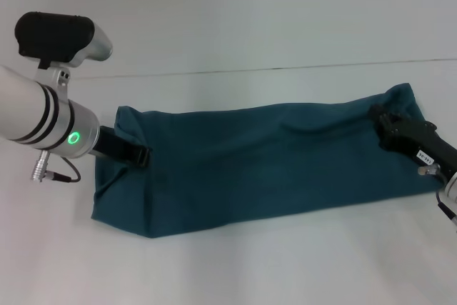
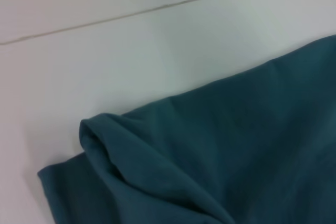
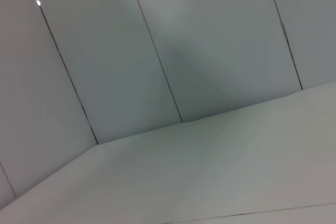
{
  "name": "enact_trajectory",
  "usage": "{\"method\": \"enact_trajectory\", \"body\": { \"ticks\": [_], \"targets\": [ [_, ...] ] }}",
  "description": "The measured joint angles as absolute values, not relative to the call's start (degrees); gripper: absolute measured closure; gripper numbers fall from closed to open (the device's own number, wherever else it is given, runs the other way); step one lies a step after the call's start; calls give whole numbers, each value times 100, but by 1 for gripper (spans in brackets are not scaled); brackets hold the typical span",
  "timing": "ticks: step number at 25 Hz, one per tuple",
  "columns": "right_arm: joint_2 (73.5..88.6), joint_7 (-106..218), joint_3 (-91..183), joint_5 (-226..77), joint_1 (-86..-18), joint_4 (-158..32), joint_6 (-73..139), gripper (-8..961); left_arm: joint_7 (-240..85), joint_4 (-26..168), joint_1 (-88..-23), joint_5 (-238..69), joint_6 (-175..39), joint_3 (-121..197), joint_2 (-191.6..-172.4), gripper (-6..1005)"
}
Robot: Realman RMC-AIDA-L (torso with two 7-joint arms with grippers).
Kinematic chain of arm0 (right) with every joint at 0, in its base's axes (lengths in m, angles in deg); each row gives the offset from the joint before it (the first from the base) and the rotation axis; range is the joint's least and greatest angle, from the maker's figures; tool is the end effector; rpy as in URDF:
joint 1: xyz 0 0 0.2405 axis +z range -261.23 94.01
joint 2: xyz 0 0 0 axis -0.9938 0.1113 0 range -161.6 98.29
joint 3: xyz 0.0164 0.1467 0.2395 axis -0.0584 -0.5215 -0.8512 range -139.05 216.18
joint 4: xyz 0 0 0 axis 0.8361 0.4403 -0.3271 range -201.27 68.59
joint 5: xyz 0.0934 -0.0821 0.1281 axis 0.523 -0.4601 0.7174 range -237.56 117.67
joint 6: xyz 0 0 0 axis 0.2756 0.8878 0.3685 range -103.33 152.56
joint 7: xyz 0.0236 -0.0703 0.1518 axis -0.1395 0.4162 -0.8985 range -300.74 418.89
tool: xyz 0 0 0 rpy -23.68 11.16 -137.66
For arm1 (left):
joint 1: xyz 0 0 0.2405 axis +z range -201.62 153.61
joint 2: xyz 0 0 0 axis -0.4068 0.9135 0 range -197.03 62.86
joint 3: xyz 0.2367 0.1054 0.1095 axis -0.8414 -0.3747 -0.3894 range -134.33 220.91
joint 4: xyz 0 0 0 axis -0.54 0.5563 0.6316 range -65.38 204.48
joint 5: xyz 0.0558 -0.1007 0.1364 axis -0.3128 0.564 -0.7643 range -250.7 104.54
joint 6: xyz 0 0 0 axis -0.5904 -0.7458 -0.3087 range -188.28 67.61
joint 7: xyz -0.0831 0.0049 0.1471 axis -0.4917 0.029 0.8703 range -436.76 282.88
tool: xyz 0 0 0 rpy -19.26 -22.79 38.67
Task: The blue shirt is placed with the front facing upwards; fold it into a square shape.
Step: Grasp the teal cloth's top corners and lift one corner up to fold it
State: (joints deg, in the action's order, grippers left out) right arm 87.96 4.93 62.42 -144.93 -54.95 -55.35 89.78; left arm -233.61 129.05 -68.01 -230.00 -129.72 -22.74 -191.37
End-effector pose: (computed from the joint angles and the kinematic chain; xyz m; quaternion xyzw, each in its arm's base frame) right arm 0.3180 0.3610 -0.0237 -0.7487 0.3658 0.3543 0.4244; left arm -0.2114 0.4058 -0.0594 -0.8471 -0.4501 0.0738 0.2726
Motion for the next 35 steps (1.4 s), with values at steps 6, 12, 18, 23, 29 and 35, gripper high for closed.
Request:
{"method": "enact_trajectory", "body": {
  "ticks": [6,12,18,23,29,35],
  "targets": [
    [8796,489,6238,-14494,-5498,-5535,8982,931,-23364,12856,-6777,-23031,-12918,-2230,-19118,958],
    [8796,487,6238,-14494,-5496,-5536,8982,931,-23357,12436,-6690,-23047,-12585,-2109,-19088,957],
    [8788,485,6238,-14494,-5496,-5536,8982,931,-23291,12231,-6620,-23056,-12472,-1932,-19060,956],
    [8786,485,6238,-14494,-5496,-5535,8983,931,-23281,12210,-6612,-23103,-12453,-1953,-19068,956],
    [8787,485,6237,-14493,-5497,-5536,8983,931,-23294,12257,-6602,-23190,-12429,-1925,-19084,869],
    [8787,485,6238,-14493,-5502,-5535,8992,932,-23289,12437,-6567,-23195,-12478,-1982,-19100,698]
  ]
}}
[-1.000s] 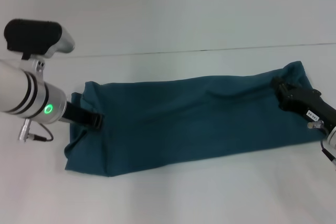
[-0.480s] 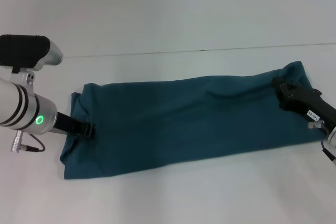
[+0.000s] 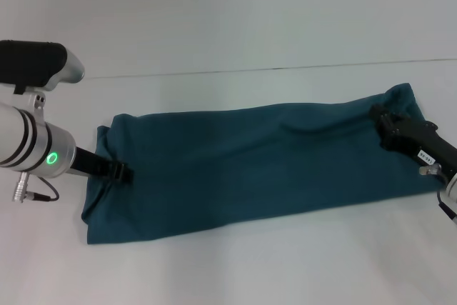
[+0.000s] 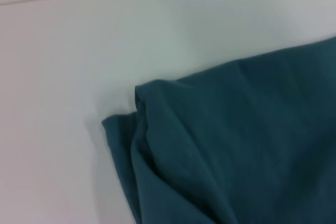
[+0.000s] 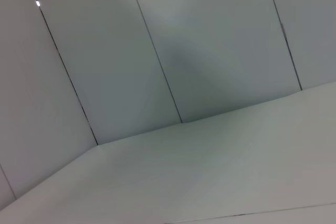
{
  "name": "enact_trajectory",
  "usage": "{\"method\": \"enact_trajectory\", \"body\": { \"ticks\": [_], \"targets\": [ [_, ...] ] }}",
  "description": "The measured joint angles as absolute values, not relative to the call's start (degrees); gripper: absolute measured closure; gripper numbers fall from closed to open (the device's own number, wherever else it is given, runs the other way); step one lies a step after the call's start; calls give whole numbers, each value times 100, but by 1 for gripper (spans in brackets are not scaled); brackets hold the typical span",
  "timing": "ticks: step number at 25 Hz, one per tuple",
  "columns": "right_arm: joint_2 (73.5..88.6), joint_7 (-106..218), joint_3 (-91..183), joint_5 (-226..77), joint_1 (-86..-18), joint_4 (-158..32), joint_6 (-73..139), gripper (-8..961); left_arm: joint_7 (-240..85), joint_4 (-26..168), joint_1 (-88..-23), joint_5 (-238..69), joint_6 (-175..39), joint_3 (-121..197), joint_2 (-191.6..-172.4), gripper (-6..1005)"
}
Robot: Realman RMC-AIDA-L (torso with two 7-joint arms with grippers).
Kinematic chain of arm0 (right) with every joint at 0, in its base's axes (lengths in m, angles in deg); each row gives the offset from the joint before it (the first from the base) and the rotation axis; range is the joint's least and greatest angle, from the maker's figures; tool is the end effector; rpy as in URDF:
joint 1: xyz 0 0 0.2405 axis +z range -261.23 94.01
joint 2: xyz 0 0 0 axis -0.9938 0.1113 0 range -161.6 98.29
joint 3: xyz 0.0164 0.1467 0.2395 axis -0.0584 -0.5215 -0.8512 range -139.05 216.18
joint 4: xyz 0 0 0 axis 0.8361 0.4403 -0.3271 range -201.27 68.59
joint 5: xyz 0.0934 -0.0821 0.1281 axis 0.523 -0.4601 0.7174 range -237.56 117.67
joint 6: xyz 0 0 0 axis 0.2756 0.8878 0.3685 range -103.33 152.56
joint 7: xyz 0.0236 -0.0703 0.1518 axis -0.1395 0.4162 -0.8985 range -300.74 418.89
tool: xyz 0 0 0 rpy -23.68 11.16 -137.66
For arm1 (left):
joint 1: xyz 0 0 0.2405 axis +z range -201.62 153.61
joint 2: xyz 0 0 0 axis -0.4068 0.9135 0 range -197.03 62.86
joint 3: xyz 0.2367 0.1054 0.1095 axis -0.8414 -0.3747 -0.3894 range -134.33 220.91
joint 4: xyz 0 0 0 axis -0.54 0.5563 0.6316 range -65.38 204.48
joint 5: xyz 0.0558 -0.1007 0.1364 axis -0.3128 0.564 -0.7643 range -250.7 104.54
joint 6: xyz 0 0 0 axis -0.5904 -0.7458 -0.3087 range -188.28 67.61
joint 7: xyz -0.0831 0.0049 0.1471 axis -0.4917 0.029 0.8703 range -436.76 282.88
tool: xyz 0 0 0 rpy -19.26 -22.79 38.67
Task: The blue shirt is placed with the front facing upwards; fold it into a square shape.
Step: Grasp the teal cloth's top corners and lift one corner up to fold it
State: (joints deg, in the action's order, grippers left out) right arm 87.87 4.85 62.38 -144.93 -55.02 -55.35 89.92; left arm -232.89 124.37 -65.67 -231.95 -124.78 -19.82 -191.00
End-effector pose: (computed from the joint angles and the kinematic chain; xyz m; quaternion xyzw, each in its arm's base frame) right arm 0.3185 0.3608 -0.0228 -0.7482 0.3658 0.3550 0.4247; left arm -0.2494 0.4026 -0.0565 -0.8197 -0.4842 0.0786 0.2957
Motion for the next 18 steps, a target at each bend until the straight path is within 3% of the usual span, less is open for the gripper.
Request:
{"method": "enact_trajectory", "body": {
  "ticks": [6,14,18],
  "targets": [
    [8787,485,6238,-14493,-5505,-5536,8992,932,-23418,12887,-6382,-23148,-12616,-2078,-19134,597],
    [8787,485,6238,-14493,-5505,-5536,8992,932,-23609,13326,-6147,-23158,-12892,-1890,-19095,355],
    [8781,480,6238,-14493,-5504,-5535,8993,932,-23578,13221,-6146,-23137,-12978,-1704,-19087,173]
  ]
}}
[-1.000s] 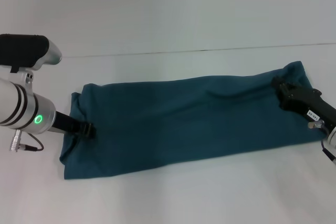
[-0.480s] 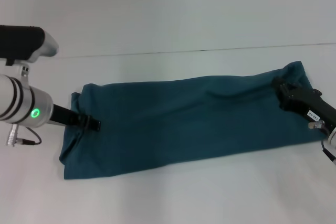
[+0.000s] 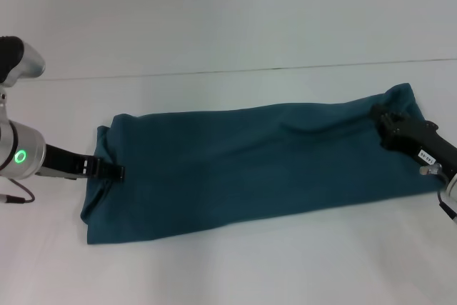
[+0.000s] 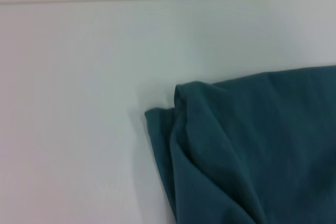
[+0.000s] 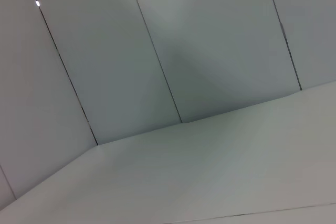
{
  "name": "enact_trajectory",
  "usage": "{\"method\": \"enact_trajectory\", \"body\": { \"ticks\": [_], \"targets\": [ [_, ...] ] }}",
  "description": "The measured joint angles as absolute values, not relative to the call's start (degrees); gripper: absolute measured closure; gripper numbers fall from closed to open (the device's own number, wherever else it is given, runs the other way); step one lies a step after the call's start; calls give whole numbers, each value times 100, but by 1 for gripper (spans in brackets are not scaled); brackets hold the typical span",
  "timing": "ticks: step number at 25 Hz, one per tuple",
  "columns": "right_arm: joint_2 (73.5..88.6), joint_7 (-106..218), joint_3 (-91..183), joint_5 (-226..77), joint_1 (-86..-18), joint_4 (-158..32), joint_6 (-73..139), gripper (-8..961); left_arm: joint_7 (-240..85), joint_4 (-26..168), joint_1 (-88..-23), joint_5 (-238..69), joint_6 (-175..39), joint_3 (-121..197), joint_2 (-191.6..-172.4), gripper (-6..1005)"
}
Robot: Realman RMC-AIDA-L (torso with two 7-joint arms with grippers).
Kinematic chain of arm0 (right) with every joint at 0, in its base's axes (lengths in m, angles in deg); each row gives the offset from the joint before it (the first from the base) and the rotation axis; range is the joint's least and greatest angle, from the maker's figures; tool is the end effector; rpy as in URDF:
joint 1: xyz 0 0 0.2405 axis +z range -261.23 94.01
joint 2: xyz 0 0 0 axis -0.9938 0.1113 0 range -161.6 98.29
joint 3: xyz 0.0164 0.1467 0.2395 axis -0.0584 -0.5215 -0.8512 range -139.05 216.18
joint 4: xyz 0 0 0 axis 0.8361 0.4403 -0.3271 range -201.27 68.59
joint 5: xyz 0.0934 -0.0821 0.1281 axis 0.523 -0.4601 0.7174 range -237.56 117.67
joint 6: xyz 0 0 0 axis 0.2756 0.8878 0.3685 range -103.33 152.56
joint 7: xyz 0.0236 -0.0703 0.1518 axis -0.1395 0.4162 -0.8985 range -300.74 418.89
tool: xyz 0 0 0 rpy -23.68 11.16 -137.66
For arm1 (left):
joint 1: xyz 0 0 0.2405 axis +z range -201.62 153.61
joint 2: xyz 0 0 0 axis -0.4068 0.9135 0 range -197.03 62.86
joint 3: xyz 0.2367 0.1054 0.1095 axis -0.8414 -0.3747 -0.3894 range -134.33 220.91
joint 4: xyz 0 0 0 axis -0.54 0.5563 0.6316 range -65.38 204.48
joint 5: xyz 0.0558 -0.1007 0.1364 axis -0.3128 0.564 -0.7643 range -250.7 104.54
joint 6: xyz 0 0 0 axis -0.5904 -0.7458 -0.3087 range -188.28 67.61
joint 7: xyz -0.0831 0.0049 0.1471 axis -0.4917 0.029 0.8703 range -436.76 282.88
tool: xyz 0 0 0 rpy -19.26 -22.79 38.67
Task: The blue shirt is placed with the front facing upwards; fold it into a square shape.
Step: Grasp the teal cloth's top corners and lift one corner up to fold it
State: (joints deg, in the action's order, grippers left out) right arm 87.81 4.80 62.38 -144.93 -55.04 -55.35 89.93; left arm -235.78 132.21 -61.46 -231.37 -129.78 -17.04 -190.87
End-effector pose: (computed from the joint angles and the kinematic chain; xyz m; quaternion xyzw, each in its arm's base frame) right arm 0.3188 0.3608 -0.0223 -0.7480 0.3659 0.3549 0.4249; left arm -0.2592 0.3924 -0.0324 -0.7913 -0.5259 0.0524 0.3074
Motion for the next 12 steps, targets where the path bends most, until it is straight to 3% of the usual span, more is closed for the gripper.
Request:
{"method": "enact_trajectory", "body": {
  "ticks": [7,12],
  "targets": [
    [8778,429,6287,-14493,-5497,-5487,8998,932,-23507,12806,-6287,-23052,-12939,-1541,-19003,59],
    [8778,424,6291,-14493,-5499,-5484,9012,932,-23505,12470,-6381,-23049,-12780,-1458,-18950,58]
  ]
}}
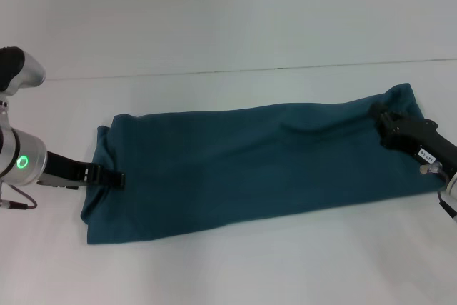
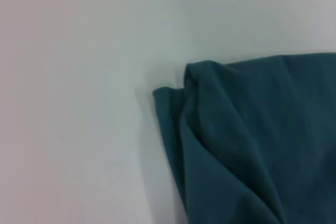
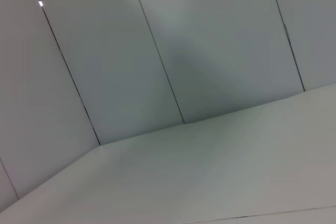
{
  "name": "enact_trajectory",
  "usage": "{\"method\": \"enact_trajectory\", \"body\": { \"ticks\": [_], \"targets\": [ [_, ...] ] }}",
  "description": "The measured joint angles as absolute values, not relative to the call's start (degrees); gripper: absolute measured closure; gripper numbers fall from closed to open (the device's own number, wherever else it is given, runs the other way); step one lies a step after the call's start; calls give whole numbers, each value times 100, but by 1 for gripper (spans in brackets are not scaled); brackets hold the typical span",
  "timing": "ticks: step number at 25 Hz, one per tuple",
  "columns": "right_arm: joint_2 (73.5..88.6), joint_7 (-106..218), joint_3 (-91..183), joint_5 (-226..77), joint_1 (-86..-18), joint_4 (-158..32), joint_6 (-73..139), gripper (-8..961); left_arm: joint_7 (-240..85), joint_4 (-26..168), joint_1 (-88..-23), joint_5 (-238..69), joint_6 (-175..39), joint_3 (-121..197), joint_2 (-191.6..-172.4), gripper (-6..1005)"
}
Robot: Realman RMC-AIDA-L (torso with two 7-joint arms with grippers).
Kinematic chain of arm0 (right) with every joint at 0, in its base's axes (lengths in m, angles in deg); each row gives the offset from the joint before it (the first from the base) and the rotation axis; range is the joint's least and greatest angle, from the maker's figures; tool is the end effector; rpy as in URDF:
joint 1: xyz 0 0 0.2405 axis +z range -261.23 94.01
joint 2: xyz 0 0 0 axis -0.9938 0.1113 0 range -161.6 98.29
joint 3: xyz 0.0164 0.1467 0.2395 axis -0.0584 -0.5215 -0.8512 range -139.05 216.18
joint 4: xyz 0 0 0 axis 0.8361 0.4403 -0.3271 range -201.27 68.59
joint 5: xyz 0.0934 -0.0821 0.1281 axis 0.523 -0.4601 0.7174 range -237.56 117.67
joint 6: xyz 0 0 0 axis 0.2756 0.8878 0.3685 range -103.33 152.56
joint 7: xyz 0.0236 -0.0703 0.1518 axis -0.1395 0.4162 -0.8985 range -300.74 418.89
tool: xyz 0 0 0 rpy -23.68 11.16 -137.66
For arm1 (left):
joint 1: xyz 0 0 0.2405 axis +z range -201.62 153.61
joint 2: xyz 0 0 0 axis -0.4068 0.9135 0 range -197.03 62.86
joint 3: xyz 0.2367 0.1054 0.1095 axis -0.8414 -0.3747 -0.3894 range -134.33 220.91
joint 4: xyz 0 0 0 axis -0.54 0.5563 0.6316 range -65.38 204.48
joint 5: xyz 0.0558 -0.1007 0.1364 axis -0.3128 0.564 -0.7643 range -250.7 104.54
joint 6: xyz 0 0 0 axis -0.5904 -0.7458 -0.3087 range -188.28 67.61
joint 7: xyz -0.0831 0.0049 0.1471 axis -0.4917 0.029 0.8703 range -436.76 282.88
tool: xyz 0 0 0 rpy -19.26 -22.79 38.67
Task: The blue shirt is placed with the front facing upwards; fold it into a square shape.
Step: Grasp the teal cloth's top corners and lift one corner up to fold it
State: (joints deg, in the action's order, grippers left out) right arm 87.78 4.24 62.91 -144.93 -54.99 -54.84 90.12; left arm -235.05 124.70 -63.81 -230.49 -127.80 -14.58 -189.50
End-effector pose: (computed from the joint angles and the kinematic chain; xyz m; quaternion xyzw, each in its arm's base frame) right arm 0.3175 0.3616 -0.0213 -0.7502 0.3635 0.3558 0.4224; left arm -0.2701 0.3958 -0.0384 -0.7813 -0.5491 0.0556 0.2916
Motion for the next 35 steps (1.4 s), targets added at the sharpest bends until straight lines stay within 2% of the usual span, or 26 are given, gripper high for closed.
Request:
{"method": "enact_trajectory", "body": {
  "ticks": [11,20,25,35],
  "targets": [
    [8778,418,6291,-14493,-5498,-5482,9019,932,-23339,11660,-6676,-23047,-12596,-1181,-18833,55],
    [8778,339,6291,-14504,-5496,-5477,9019,932,-23003,11759,-6739,-23033,-12639,-1192,-19044,56],
    [8778,336,6291,-14495,-5500,-5474,9018,932,-22983,11771,-6793,-22998,-12618,-1155,-19059,72],
    [8789,336,6249,-14492,-5505,-5474,9072,932,-22977,11857,-6790,-22996,-12604,-1133,-19082,396]
  ]
}}
